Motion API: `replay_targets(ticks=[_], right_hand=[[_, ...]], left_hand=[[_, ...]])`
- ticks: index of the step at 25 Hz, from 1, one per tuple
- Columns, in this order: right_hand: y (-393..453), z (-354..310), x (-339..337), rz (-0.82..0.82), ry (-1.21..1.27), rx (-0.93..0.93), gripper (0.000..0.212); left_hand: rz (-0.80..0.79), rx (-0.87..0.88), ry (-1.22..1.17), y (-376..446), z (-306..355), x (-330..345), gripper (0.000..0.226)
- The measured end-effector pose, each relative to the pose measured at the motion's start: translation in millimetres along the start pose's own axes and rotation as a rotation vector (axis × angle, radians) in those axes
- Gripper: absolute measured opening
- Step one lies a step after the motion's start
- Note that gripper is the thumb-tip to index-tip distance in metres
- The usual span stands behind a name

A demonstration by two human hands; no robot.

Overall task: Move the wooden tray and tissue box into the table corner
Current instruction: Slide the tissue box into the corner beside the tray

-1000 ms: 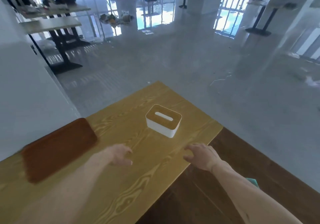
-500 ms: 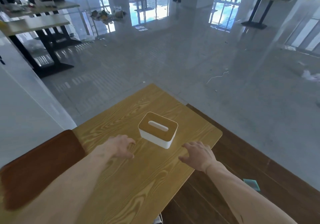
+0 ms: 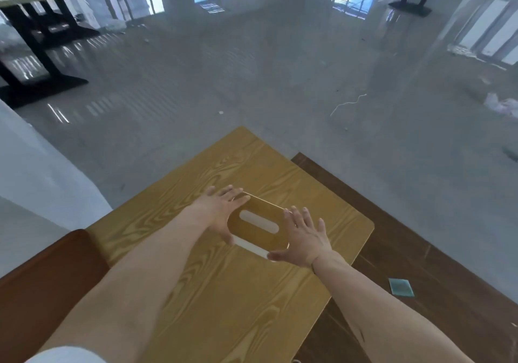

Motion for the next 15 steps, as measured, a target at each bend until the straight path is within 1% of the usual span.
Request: replay_targets(ticks=[2, 6, 9, 12, 15], right_hand=[[17, -4, 4, -0.025, 0.009, -0.001, 0.134], [41, -4, 17, -0.066, 0.040, 0.003, 0.141], [48, -3, 22, -0.048, 0.068, -0.008, 0.148], [52, -5, 29, -0.038, 0.044, -0.007, 0.154], [53, -7, 27, -0.002, 0.011, -0.028, 0.151]], left_hand=[[-0.041, 0.018, 0.043, 22, -2, 2, 0.142], [-0.074, 0.063, 0.059, 47, 4, 13, 0.149], [-0.032, 0.080, 0.072, 49, 10, 18, 0.151], [0.000, 0.095, 0.103, 49, 15, 19, 0.149], [0.020, 0.068, 0.066, 42, 20, 17, 0.148]])
Point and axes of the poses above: each hand's wrist, its own y-axis towards the middle knuckle, its own x-axis out of the palm, z = x × y, the point moved 3 cm from there along y, towards the middle knuckle, and after that the axes turned 3 degrees about -y, right-handed, at the moved point
